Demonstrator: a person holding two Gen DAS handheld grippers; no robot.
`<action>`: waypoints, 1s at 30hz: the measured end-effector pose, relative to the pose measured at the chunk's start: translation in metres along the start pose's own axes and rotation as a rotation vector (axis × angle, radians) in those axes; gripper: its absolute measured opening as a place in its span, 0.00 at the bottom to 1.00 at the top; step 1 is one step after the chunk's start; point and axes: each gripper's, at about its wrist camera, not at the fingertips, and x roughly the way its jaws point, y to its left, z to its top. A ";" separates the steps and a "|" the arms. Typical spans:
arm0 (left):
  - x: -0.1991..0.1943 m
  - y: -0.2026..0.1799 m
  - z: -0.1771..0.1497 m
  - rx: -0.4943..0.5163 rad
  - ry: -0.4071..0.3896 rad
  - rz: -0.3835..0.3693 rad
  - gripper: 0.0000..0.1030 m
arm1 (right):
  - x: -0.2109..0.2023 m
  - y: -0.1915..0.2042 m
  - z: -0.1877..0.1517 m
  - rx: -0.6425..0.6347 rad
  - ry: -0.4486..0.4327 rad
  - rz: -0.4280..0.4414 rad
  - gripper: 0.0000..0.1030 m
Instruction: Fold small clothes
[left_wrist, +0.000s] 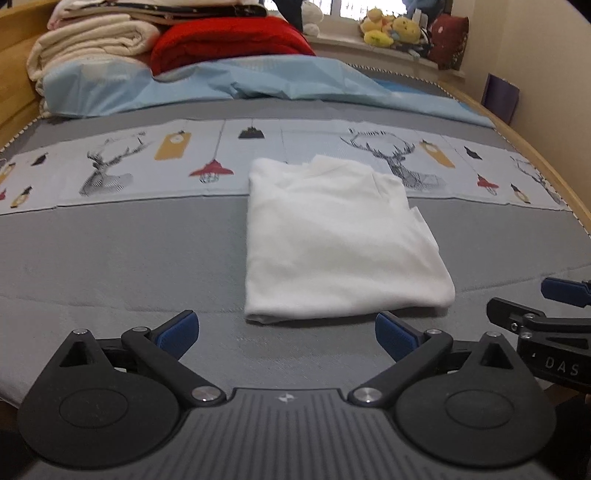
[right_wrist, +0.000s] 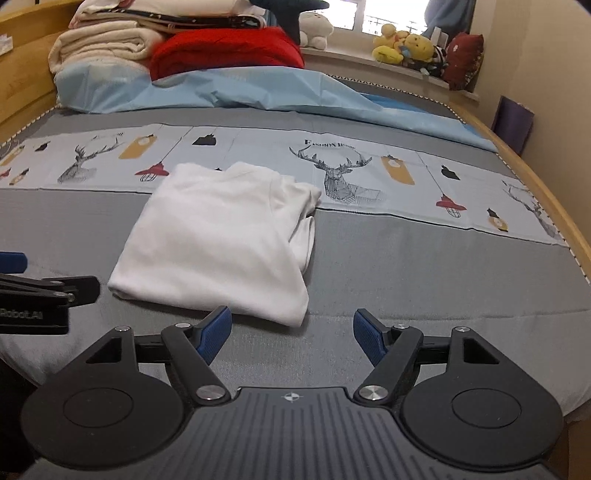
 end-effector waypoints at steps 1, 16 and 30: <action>0.001 0.000 0.000 0.000 0.006 -0.010 0.99 | 0.000 0.001 0.000 -0.006 -0.001 0.001 0.72; 0.001 -0.001 -0.003 -0.012 0.030 -0.044 0.99 | 0.004 0.003 -0.002 -0.021 0.018 0.016 0.72; 0.004 -0.002 -0.002 -0.009 0.041 -0.033 0.99 | 0.005 0.007 -0.003 -0.037 0.023 0.018 0.72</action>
